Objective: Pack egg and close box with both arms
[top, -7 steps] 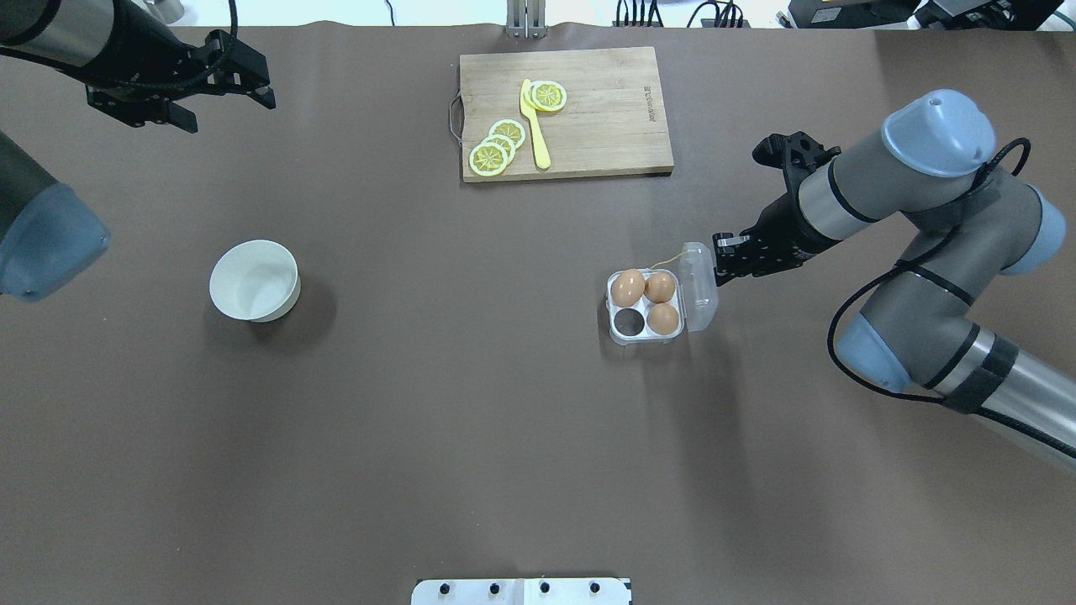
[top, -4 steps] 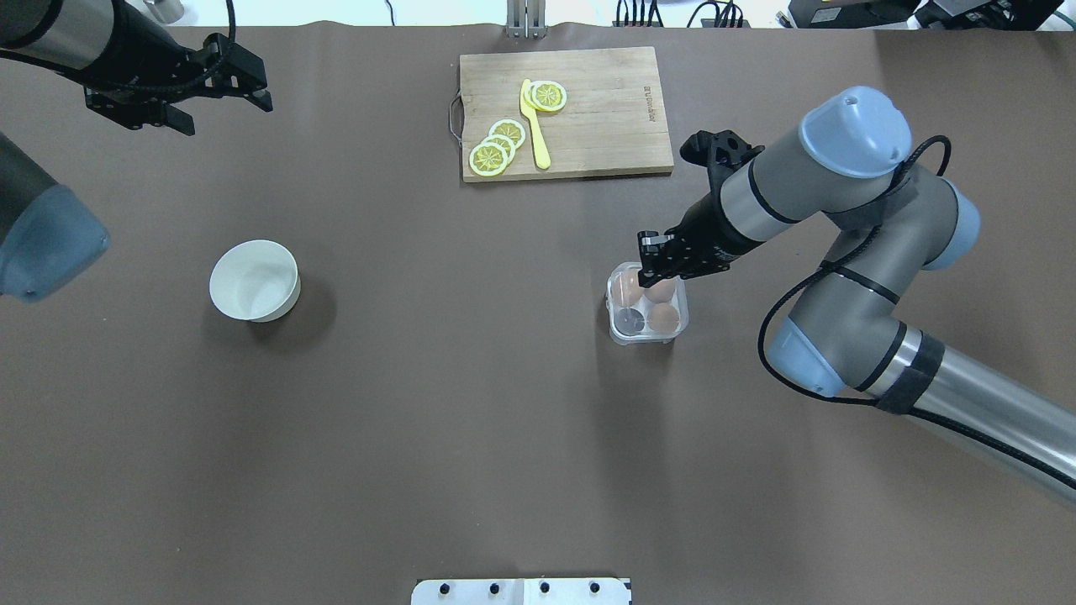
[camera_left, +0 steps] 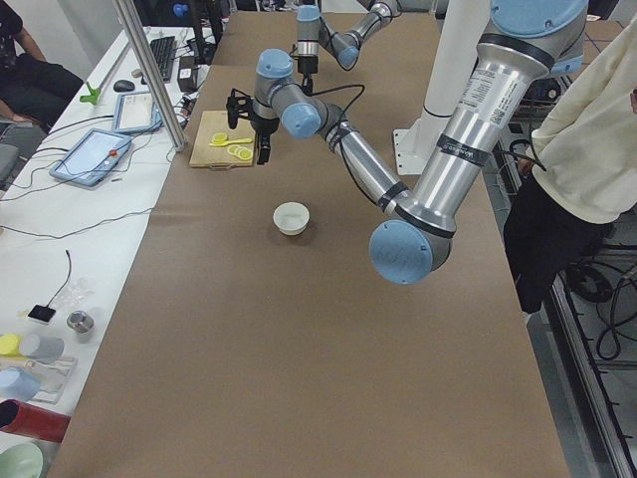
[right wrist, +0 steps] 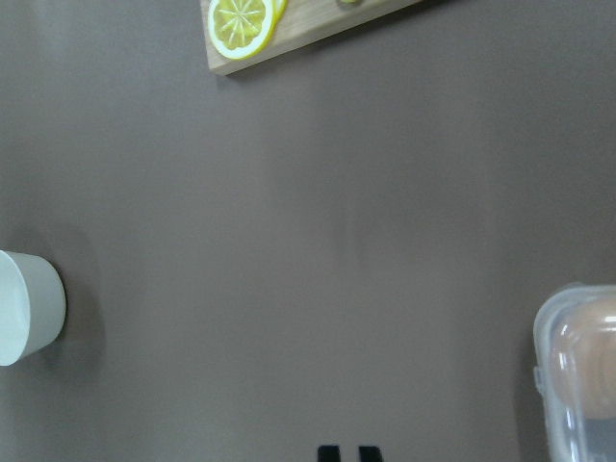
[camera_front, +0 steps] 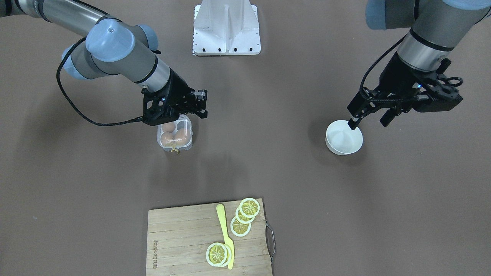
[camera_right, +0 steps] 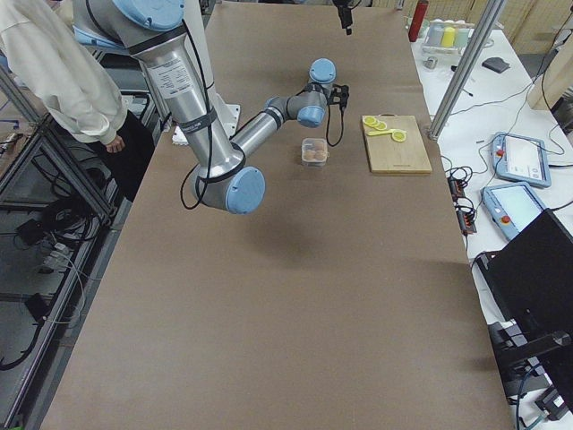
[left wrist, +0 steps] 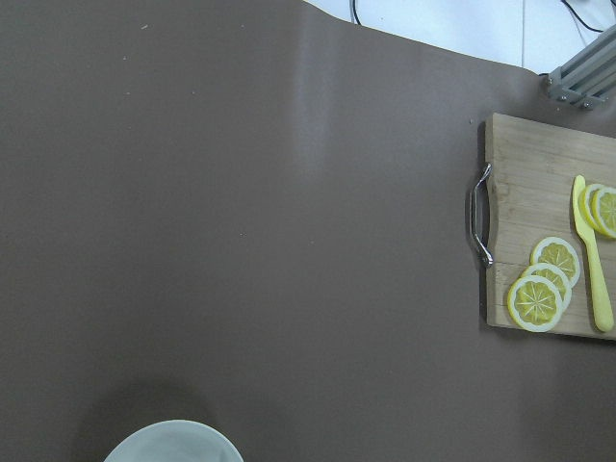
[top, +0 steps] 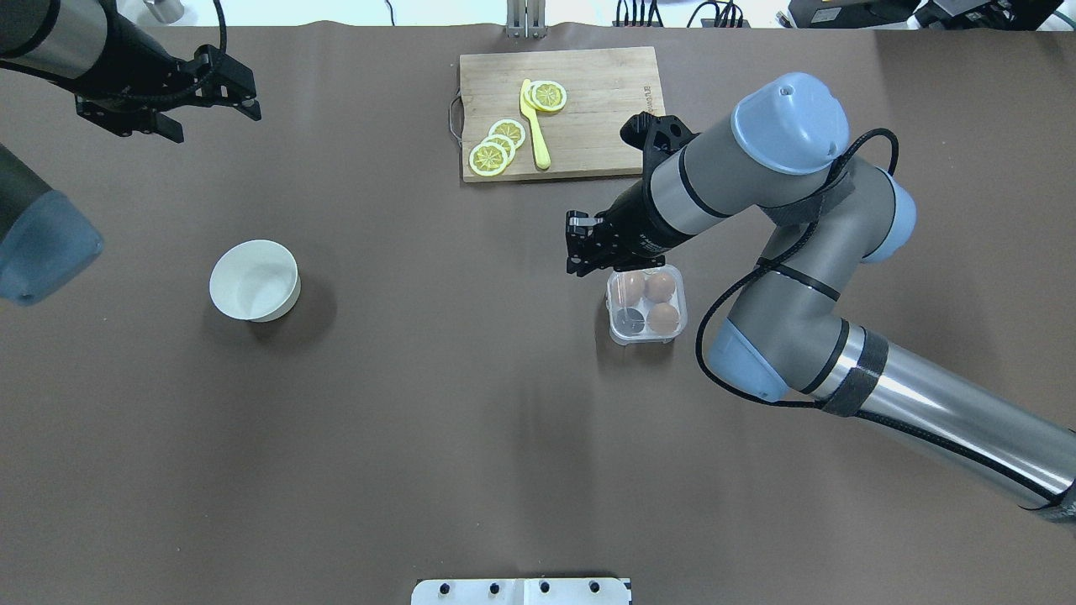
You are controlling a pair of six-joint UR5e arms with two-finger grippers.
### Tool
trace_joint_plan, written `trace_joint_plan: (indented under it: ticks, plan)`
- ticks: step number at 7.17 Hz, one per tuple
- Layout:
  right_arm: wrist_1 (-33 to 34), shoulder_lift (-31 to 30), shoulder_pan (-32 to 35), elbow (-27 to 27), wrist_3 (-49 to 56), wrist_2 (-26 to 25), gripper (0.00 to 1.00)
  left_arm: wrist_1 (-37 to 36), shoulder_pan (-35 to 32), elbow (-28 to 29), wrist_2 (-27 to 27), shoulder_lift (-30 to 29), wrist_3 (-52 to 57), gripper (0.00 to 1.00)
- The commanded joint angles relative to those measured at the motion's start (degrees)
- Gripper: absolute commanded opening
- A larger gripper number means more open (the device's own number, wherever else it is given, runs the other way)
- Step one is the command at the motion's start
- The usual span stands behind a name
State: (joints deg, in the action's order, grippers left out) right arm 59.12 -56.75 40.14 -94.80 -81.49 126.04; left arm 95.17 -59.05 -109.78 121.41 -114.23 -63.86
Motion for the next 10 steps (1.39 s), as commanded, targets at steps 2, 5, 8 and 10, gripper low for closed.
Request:
trace_joint_plan:
  ticks: [2, 5, 8, 10]
  plan:
    - [13.18, -3.08, 9.56, -7.05, 5.16, -0.35, 1.0, 0.54, -3.76, -3.32, -0.91, 11.18, 16.57, 0.98]
    - [38.24, -8.37, 24.06, -9.09, 51.68, -0.88, 1.0, 0.28, -16.15, -0.88, 0.05, 16.39, 39.09, 0.98]
    - [46.44, -17.56, 36.19, -6.28, 79.44, 0.59, 1.0, -0.42, -27.39, 6.83, 3.88, 20.35, 53.68, 0.98]
    - [46.18, -24.34, 44.63, -4.01, 86.03, 10.67, 1.0, -0.34, -32.76, 12.13, 12.25, 22.11, 55.59, 0.98]
